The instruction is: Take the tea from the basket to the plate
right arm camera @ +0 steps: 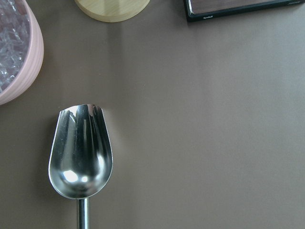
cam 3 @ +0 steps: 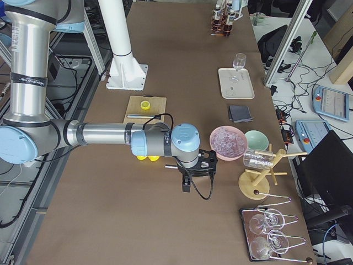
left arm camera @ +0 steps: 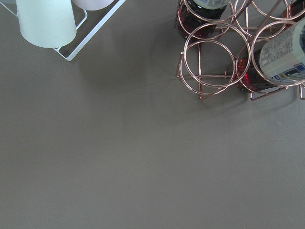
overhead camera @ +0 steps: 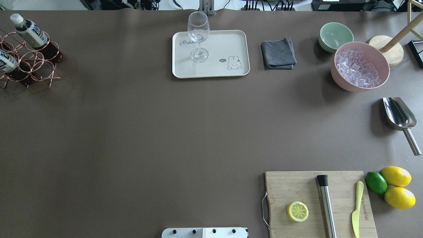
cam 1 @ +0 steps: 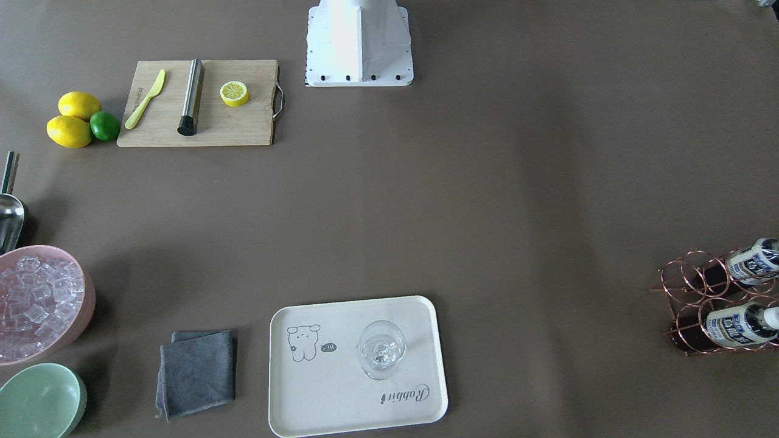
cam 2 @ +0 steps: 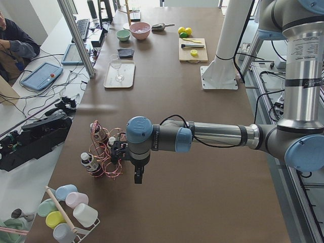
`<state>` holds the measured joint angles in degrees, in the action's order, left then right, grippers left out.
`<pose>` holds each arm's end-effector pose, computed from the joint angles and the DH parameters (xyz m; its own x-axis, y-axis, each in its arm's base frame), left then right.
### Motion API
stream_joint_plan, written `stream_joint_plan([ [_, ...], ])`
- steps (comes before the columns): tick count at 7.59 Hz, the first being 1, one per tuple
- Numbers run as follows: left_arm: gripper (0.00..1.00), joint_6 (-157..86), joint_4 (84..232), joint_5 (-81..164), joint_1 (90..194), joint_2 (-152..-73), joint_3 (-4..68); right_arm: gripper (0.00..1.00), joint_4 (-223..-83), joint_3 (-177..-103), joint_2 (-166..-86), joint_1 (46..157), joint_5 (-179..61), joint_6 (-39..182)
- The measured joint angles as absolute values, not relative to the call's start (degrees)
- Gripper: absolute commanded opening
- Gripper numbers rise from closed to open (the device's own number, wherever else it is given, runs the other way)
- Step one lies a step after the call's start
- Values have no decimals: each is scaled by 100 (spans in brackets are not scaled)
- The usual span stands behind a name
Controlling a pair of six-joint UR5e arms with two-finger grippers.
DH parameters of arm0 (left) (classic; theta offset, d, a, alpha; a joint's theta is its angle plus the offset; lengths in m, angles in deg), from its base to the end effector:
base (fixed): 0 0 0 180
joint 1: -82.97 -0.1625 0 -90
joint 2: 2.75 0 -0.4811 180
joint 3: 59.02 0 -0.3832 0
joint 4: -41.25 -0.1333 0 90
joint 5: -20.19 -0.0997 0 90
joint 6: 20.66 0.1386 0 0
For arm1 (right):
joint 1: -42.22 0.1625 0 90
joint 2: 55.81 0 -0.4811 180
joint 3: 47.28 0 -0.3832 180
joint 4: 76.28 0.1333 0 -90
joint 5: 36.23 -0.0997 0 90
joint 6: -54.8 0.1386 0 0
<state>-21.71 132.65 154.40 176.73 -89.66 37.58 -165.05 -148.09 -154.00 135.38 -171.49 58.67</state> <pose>-0.0670 -0.4610 0.7099 0.7178 -0.0057 -0.6962 0.0785 0.9942 0.0728 0.0580 -0.4177 0.7118 0.7001 0.0584 0.7116 -0.1025 0.9945 0.0192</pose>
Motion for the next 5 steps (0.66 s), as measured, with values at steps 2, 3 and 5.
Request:
stream_joint_plan([
  [2,99,-2175,13284,15444,17675,-8953,3757,100,-16508,-14809,-15398,13538,-17154,5867],
  [3,99,-2175,13310,15446,17675,-8929,3754,100,-16508,-14813,-15398,13538,-17160,5867],
  [5,99,-2179,13332,15437,17675,-8902,3771,100,-16505,-14816,-15398,13539,-17170,5867],
])
